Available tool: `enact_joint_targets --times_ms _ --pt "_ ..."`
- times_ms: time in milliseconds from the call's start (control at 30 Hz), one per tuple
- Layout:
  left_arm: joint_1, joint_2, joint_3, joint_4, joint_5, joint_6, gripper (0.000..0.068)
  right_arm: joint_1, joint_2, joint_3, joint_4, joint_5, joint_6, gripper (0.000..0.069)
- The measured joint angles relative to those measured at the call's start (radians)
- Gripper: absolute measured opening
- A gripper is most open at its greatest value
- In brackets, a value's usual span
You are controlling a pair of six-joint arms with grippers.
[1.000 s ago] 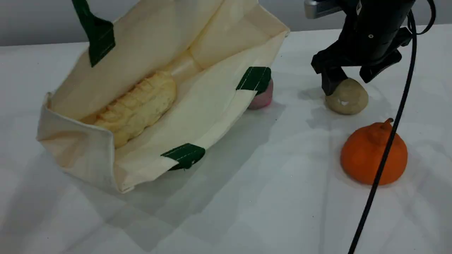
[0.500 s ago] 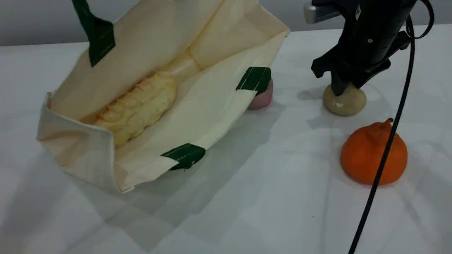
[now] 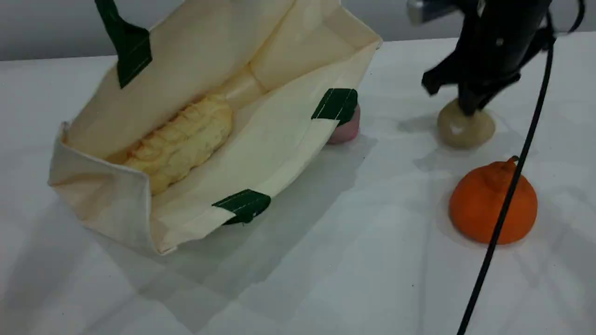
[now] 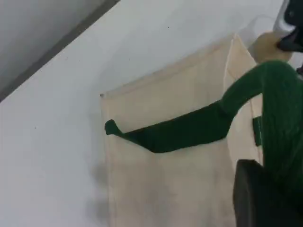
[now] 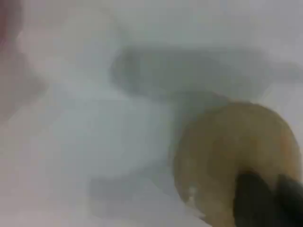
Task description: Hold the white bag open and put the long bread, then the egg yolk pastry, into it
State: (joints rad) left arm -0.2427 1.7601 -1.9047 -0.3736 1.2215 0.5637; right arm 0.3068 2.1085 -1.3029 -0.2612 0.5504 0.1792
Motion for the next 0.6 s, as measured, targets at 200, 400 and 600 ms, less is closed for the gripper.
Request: enact_joint_targets --times_ms 200,400,600 --pt "0.000 0.000 0.000 0.003 0.000 0.036 0.0071 0.000 -0.125 0.000 -0.070 0.059 0.066 0.0029" --pt "0.000 0.000 0.000 -0.001 0.000 0.049 0.0071 0.003 -0.288 0.079 -0.037 0.023 0.064 0.0027" --pt "0.000 0.000 0.000 -0.003 0.000 0.049 0.0071 0.031 -0.475 0.224 0.016 -0.076 0.084 0.0025"
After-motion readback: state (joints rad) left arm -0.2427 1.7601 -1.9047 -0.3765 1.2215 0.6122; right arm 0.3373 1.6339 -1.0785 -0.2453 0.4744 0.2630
